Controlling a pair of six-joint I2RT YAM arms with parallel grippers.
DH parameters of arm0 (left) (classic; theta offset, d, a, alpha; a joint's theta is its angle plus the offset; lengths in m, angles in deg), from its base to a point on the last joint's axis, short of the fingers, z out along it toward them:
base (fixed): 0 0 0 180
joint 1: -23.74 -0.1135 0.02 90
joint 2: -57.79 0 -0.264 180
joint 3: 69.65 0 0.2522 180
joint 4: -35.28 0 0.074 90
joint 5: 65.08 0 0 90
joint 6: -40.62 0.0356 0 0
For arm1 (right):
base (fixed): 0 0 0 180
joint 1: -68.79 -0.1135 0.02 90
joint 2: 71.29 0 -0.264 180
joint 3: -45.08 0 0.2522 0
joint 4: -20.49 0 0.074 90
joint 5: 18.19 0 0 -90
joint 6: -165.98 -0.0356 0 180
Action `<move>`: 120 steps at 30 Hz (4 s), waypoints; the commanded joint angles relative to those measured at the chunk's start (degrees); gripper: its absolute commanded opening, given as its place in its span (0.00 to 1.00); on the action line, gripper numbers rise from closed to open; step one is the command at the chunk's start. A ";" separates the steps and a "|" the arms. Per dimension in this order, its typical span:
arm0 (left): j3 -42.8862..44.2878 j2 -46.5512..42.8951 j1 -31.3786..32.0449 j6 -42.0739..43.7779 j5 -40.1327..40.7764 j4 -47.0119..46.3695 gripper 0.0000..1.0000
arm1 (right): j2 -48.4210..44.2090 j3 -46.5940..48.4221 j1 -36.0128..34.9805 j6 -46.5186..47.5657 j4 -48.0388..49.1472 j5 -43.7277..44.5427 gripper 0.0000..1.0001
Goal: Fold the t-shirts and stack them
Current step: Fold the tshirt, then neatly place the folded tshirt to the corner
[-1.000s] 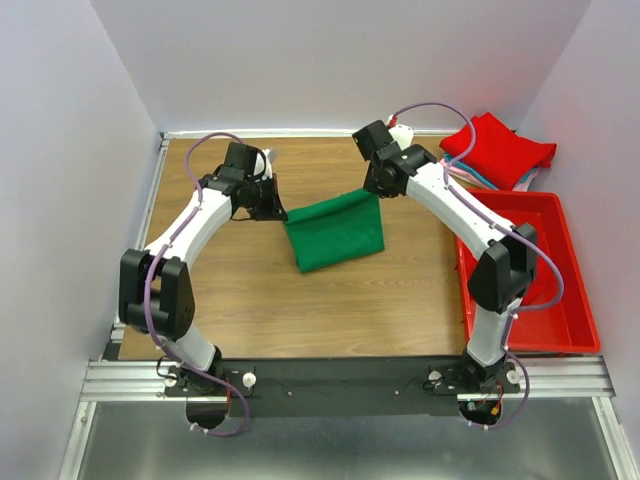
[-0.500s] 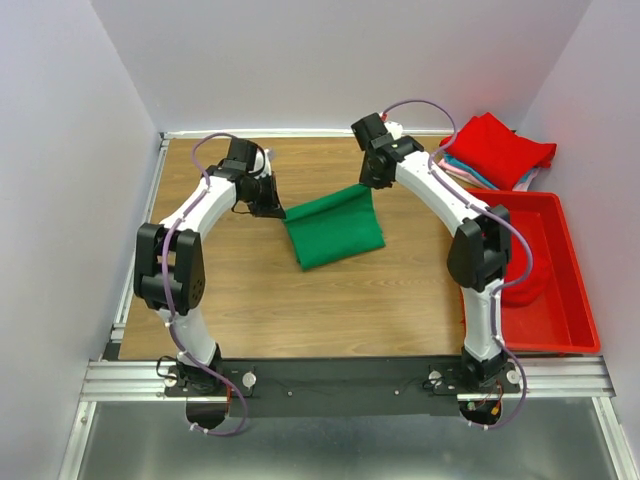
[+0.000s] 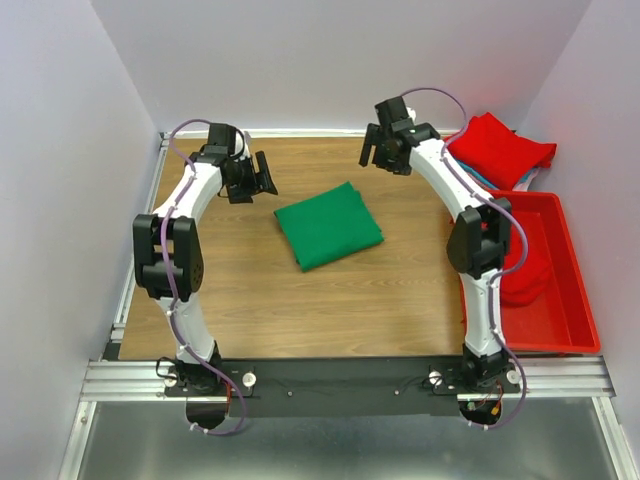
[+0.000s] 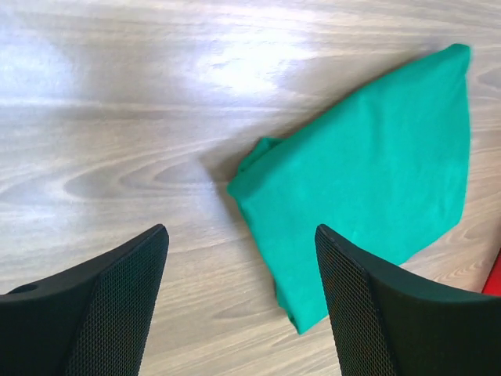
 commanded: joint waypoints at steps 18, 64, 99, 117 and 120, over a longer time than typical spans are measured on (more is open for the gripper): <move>-13.75 -2.75 3.07 4.75 -6.26 -4.94 0.80 | -12.61 -28.86 9.22 10.04 19.49 -40.67 0.93; -10.15 11.92 5.71 6.94 -8.64 -6.34 0.21 | 5.59 -35.01 5.10 12.24 27.84 -52.98 0.87; -2.06 8.76 2.28 7.73 -7.67 -3.00 0.84 | -4.17 -21.42 8.60 10.65 20.29 -26.98 0.02; -11.38 6.39 1.14 7.91 -6.88 -5.90 0.84 | 7.08 10.05 17.04 17.78 10.70 -11.26 0.01; -13.05 5.95 1.14 8.00 -6.44 -6.17 0.84 | 8.92 13.59 18.97 17.69 10.78 -10.53 0.01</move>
